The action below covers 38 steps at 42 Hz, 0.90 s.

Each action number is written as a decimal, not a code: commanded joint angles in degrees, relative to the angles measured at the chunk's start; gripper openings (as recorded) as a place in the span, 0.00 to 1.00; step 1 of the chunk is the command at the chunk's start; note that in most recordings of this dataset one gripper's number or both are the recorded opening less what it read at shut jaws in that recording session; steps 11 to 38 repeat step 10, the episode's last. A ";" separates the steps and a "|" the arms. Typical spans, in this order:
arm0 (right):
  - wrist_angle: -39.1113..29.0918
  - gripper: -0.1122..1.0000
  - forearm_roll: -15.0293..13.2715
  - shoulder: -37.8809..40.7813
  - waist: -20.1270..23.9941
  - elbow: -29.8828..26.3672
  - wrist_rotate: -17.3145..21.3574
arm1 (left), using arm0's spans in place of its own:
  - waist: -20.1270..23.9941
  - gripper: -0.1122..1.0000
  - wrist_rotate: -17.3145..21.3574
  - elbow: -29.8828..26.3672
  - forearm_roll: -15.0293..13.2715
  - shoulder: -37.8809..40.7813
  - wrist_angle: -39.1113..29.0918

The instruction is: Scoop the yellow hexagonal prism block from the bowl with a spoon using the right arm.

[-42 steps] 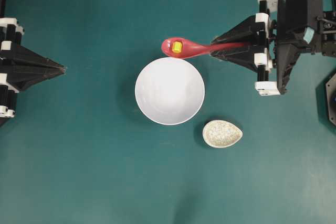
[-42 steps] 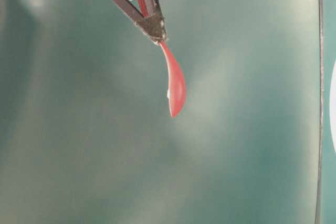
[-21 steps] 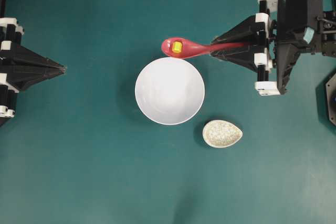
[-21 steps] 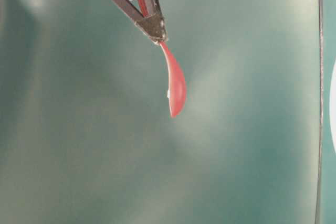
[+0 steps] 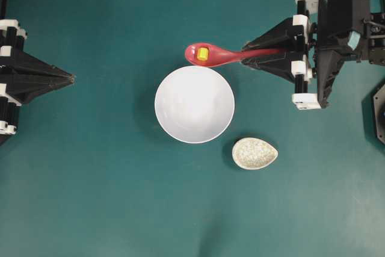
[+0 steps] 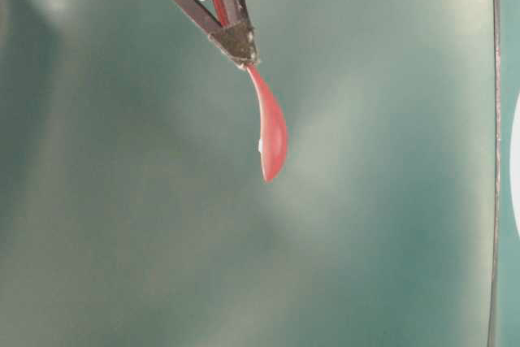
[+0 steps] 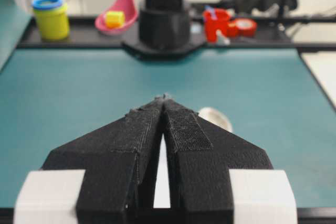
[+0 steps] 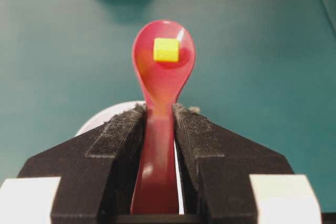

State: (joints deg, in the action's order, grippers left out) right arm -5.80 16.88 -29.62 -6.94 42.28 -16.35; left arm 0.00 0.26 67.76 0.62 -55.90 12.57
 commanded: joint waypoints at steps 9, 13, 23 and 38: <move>0.70 0.32 -0.09 -0.79 0.09 -0.53 0.09 | 0.00 0.10 0.09 -1.23 0.09 0.26 0.62; 0.79 0.32 -0.09 -0.88 0.09 -0.53 0.09 | 0.00 0.10 0.09 -1.23 0.09 0.26 0.70; 0.79 0.32 -0.09 -0.88 0.09 -0.53 0.09 | 0.00 0.10 0.09 -1.23 0.09 0.26 0.70; 0.79 0.32 -0.09 -0.88 0.09 -0.53 0.09 | 0.00 0.10 0.09 -1.23 0.09 0.26 0.70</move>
